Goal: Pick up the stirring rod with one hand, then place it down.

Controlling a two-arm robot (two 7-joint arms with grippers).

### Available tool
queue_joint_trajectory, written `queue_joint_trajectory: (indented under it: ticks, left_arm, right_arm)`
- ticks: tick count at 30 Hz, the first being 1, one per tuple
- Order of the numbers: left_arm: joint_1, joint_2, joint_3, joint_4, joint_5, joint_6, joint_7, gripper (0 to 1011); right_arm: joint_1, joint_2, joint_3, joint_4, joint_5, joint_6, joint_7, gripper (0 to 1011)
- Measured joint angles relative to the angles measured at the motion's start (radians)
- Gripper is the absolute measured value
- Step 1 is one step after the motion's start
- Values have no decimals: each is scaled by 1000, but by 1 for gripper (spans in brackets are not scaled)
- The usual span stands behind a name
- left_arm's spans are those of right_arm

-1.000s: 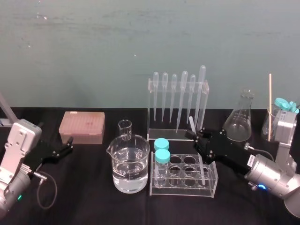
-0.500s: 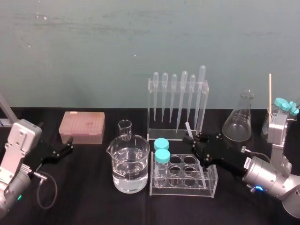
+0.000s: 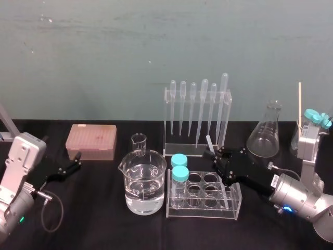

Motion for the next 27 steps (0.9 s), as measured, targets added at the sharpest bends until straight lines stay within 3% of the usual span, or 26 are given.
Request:
queue_joint_trajectory:
  ticks: [6, 8, 15, 19, 27]
  left_arm:
    - [0, 0, 0, 0, 0, 0, 0, 1000]
    - [0, 0, 0, 0, 0, 0, 0, 1000]
    - [0, 0, 0, 0, 0, 0, 0, 1000]
    - [0, 0, 0, 0, 0, 0, 0, 1000]
    - [0, 0, 0, 0, 0, 0, 0, 1000]
  right_arm:
    - [-1, 0, 0, -1, 1, 0, 0, 171]
    - [-1, 0, 0, -1, 1, -1, 0, 269]
    - [-1, 0, 0, -1, 2, -1, 0, 440]
    - [-1, 0, 0, -1, 2, -1, 0, 614]
    - [-1, 0, 0, -1, 2, -1, 0, 837]
